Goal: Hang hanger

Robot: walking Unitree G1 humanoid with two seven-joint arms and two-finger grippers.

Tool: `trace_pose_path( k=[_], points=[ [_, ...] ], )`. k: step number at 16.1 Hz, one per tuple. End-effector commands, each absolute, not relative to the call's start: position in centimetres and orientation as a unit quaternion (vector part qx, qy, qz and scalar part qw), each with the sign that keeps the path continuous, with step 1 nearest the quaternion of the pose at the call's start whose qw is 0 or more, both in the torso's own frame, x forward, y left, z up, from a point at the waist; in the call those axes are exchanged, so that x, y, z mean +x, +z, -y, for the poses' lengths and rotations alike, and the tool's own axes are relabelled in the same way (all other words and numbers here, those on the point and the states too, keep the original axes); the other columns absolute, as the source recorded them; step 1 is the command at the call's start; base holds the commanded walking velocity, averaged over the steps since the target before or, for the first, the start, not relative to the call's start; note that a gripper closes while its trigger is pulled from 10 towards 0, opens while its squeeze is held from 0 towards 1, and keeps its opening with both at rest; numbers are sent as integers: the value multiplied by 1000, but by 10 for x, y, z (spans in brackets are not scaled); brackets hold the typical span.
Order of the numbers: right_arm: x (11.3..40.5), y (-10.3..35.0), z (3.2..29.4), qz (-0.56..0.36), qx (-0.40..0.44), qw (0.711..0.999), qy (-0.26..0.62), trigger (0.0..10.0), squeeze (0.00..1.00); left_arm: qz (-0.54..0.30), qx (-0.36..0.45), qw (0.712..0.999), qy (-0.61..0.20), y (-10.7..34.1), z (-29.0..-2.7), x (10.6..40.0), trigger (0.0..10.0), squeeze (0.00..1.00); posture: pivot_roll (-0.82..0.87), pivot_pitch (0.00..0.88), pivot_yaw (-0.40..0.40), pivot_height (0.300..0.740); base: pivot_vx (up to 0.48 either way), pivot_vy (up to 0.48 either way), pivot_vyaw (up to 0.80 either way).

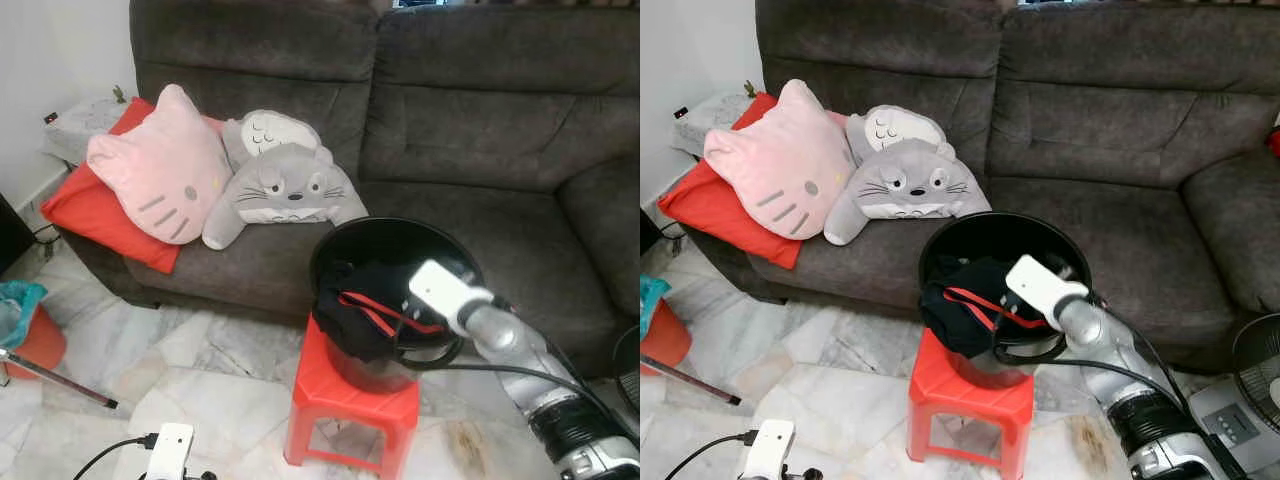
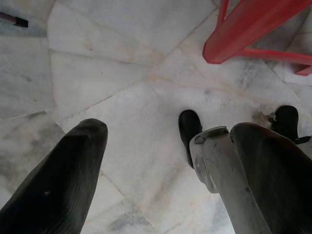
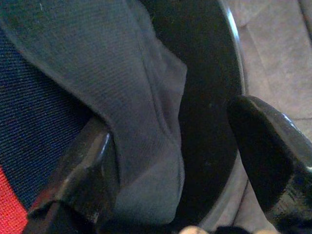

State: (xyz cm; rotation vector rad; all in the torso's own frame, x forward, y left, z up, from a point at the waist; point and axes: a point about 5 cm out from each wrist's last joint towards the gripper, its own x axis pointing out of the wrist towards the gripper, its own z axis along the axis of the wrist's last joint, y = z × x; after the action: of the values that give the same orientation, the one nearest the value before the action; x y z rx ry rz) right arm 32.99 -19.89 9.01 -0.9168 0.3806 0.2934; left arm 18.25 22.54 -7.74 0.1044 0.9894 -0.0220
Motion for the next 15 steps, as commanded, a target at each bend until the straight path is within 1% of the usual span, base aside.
trace_pose_path(
  k=[1, 2, 6, 11, 12, 13, 15],
  points=[
    [332, 92, 200, -180, -433, 873, 131, 10000, 0, -479, 59, 876, -17, -78, -226, 180, 10000, 0, 21, 0, 21, 732, 0, 0, 0],
    [335, 97, 200, -167, -431, 878, 121, 10000, 0, -479, 59, 876, -17, -78, -227, 180, 10000, 0, 18, 0, 23, 732, 0, 0, 0],
    [344, 108, 195, -126, -434, 885, 114, 10000, 0, -477, 61, 876, -15, -78, -227, 180, 10000, 0, 22, 0, 23, 732, 0, 0, 0],
    [347, 104, 189, -136, -431, 883, 130, 10000, 0, -477, 62, 877, -15, -78, -227, 181, 10000, 0, 23, 0, 22, 732, 0, 0, 0],
    [346, 101, 190, -142, -430, 881, 133, 2745, 0, -477, 61, 877, -15, -78, -227, 181, 10000, 0, 24, 0, 21, 732, 0, 0, 0],
    [347, 101, 190, -142, -430, 881, 133, 0, 0, -477, 61, 877, -15, -78, -227, 181, 10000, 0, 24, 0, 21, 732, 0, 0, 0],
    [348, 102, 189, -139, -430, 882, 133, 0, 0, -478, 62, 876, -15, -78, -227, 180, 10000, 0, 22, 0, 22, 732, 0, 0, 0]
  ],
)
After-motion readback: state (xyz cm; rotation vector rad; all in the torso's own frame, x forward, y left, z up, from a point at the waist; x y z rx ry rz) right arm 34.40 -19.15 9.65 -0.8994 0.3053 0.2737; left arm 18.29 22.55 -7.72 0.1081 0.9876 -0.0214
